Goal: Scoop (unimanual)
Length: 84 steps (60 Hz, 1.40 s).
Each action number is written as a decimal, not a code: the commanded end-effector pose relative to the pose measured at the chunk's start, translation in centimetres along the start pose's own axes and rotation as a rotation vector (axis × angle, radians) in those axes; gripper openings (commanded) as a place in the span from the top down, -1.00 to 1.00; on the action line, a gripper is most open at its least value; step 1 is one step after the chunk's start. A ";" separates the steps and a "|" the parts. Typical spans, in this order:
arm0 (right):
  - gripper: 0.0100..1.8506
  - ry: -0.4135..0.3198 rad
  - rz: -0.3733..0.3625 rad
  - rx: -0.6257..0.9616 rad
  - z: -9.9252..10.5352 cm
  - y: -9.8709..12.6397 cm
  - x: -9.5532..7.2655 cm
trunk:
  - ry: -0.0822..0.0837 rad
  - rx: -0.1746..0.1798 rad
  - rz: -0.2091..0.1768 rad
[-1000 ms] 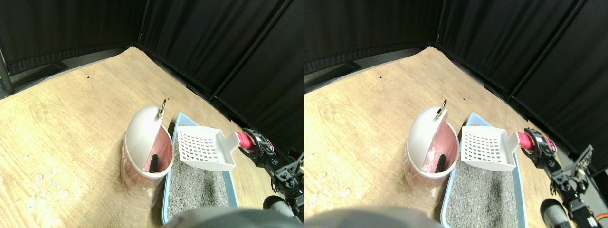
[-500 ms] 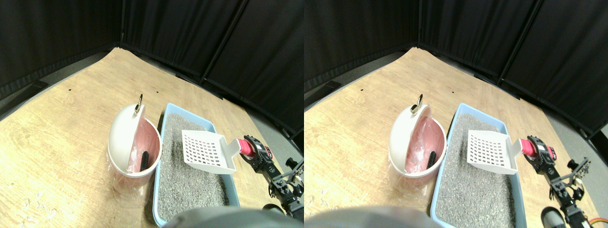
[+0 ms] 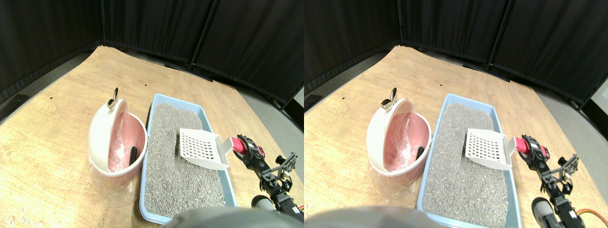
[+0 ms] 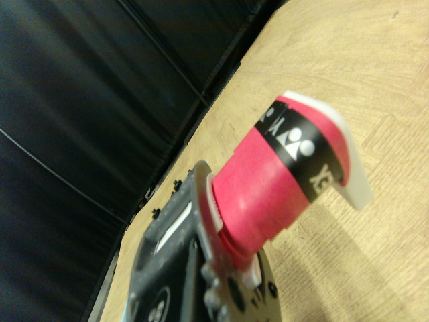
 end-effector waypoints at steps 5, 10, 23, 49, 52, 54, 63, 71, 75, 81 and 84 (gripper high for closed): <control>0.95 -0.054 0.026 0.014 0.2 0.0 0.3 | -0.012 -0.022 0.001; 0.95 -0.046 0.035 0.018 -0.2 -0.2 0.7 | -0.008 -0.022 0.003; 0.93 0.009 0.006 0.043 -1.3 -0.4 1.7 | -0.005 -0.027 0.008; 0.91 0.116 -0.048 0.057 -3.9 -0.5 3.3 | -0.002 -0.047 0.030; 0.86 0.127 -0.050 0.055 -4.0 -0.6 3.4 | 0.000 -0.048 0.031; 0.77 0.133 -0.026 0.062 -4.1 -0.7 3.5 | 0.000 -0.049 0.032; 0.83 0.185 -0.053 0.052 -3.6 -0.5 3.5 | 0.000 -0.051 0.032; 0.86 0.188 -0.046 0.051 -3.2 -0.1 3.2 | -0.001 -0.052 0.032; 0.90 0.191 -0.031 0.056 -3.0 0.0 3.0 | 0.000 -0.051 0.030; 0.91 0.215 -0.026 0.064 -2.8 0.1 2.8 | -0.001 -0.052 0.027; 0.64 0.251 -0.070 0.077 -2.3 0.3 2.3 | -0.001 -0.052 0.027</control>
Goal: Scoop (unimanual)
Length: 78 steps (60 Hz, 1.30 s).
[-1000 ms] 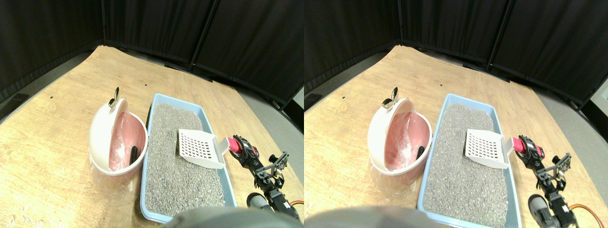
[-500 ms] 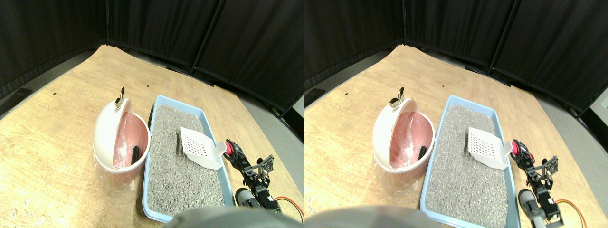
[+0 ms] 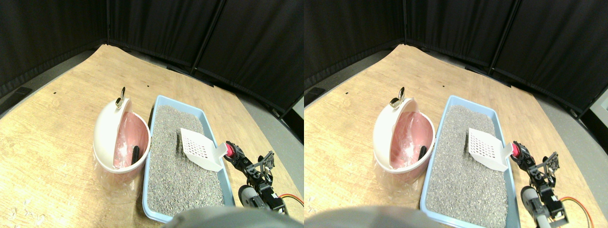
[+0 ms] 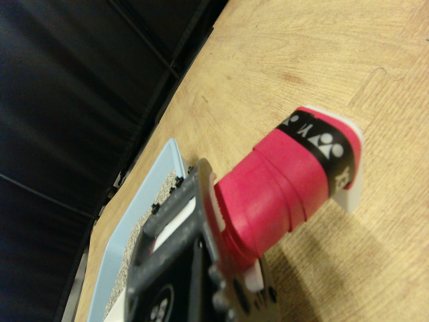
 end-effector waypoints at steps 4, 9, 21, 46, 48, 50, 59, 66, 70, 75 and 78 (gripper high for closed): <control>-0.14 0.065 -0.041 0.022 1.4 0.9 -1.5 | 0.004 -0.011 0.007; -0.58 0.106 -0.039 0.015 1.7 1.0 -2.0 | 0.001 -0.012 0.005; -1.00 0.198 0.016 0.098 2.4 0.6 -2.9 | -0.001 -0.012 0.002; -0.79 0.100 0.052 0.069 4.0 -0.4 -6.5 | -0.012 0.017 -0.018; -0.69 0.077 0.067 0.075 4.2 -0.4 -6.8 | -0.012 0.021 -0.021; -0.49 0.021 0.085 0.065 4.2 -0.6 -7.0 | -0.013 0.026 -0.026; 0.49 -0.134 0.122 0.044 3.7 -1.0 -7.8 | -0.013 0.051 -0.050; 0.95 -0.199 0.142 0.048 3.1 -1.6 -8.6 | -0.012 0.074 -0.075; 0.95 -0.230 0.153 0.039 2.7 -2.1 -9.1 | -0.011 0.087 -0.093; 0.95 -0.246 0.162 0.017 2.4 -2.4 -9.6 | -0.008 0.100 -0.113; 0.95 -0.247 0.184 0.005 2.2 -2.7 -10.0 | -0.008 0.108 -0.124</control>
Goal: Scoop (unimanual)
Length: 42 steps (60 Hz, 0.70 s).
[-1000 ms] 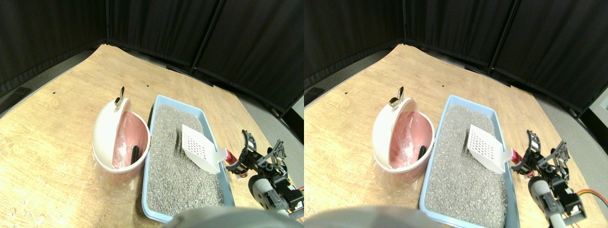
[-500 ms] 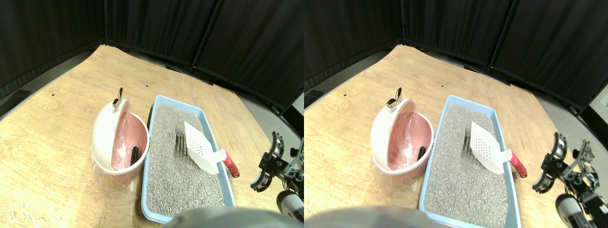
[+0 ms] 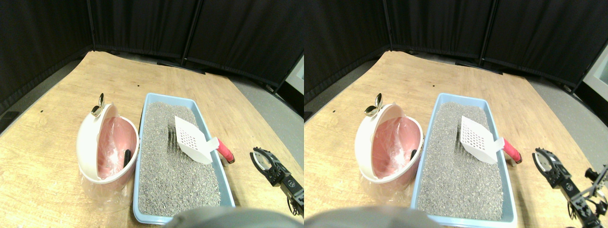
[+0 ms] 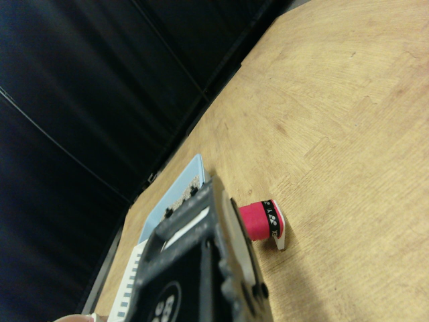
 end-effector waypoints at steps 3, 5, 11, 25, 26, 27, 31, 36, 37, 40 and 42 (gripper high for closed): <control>0.95 -0.038 0.044 0.006 0.3 0.3 -0.5 | -0.016 0.002 -0.038; 0.95 -0.037 0.065 -0.009 0.2 0.0 -0.8 | -0.016 0.004 -0.041; 0.95 -0.033 0.073 -0.024 0.1 -0.1 -1.3 | -0.015 0.008 -0.042; 0.95 -0.024 0.038 -0.073 -0.3 0.3 -2.1 | -0.015 0.009 -0.038; 0.95 -0.024 0.038 -0.073 -0.3 0.3 -2.1 | -0.015 0.009 -0.038; 0.95 -0.022 0.035 -0.074 -0.3 0.3 -2.1 | -0.015 0.009 -0.038; 0.95 -0.020 0.033 -0.080 -0.4 0.5 -2.1 | -0.014 0.007 -0.036; 0.95 -0.023 0.042 -0.066 -0.4 0.6 -1.9 | -0.013 0.005 -0.033; 0.95 -0.023 0.042 -0.066 -0.4 0.6 -1.9 | -0.013 0.005 -0.033; 0.95 -0.025 0.042 -0.074 -0.4 0.6 -1.9 | -0.013 0.004 -0.032; 0.95 -0.028 0.056 -0.068 -0.3 0.6 -1.8 | -0.013 0.003 -0.030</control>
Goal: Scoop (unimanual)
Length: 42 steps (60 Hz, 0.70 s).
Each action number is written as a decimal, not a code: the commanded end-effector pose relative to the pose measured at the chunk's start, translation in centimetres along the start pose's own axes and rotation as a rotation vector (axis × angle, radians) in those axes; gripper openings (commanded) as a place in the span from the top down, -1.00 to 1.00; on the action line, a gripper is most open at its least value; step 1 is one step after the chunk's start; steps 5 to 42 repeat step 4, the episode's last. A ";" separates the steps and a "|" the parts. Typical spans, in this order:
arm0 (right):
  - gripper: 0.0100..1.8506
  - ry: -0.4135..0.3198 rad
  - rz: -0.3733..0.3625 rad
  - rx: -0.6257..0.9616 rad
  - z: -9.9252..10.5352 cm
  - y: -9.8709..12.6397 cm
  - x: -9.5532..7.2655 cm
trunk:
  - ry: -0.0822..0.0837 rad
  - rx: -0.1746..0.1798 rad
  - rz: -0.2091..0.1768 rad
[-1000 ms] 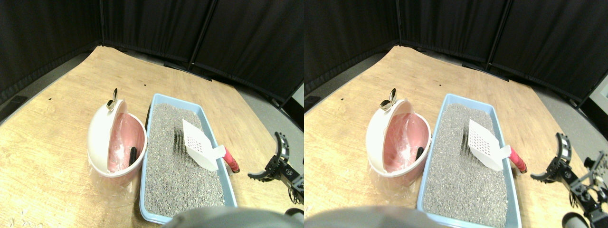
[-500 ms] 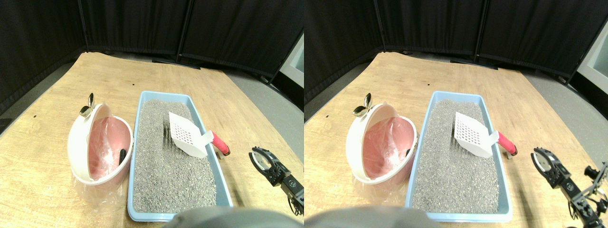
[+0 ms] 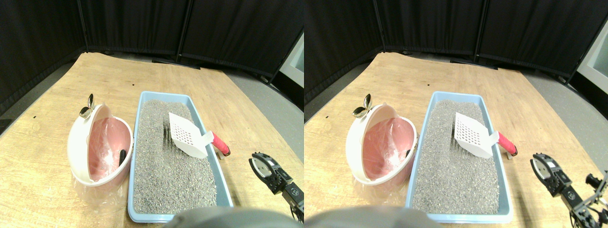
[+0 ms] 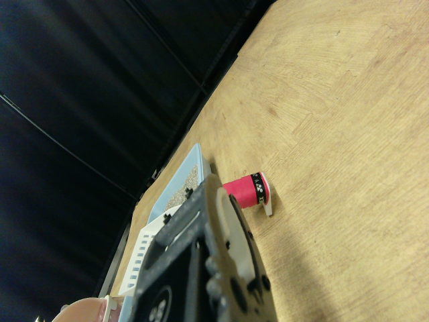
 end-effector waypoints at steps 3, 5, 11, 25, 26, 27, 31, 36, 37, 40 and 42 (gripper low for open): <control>0.95 -0.040 0.035 -0.001 0.7 0.2 0.3 | -0.020 -0.020 0.002; 0.95 -0.040 0.035 -0.001 0.7 0.2 0.3 | -0.020 -0.020 0.002; 0.95 -0.040 0.035 -0.001 0.7 0.2 0.3 | -0.020 -0.020 0.002; 0.95 -0.040 0.035 -0.001 0.7 0.2 0.3 | -0.020 -0.020 0.002; 0.95 -0.040 0.035 -0.001 0.7 0.2 0.3 | -0.020 -0.020 0.002; 0.95 -0.040 0.035 -0.001 0.7 0.2 0.3 | -0.020 -0.020 0.002; 0.95 -0.040 0.035 -0.001 0.7 0.2 0.3 | -0.020 -0.020 0.002; 0.95 -0.040 0.035 -0.001 0.7 0.2 0.3 | -0.020 -0.020 0.002; 0.95 -0.040 0.035 -0.001 0.7 0.2 0.3 | -0.020 -0.020 0.002; 0.95 -0.040 0.035 -0.001 0.7 0.2 0.3 | -0.020 -0.020 0.002; 0.95 -0.040 0.035 -0.001 0.7 0.2 0.3 | -0.020 -0.020 0.002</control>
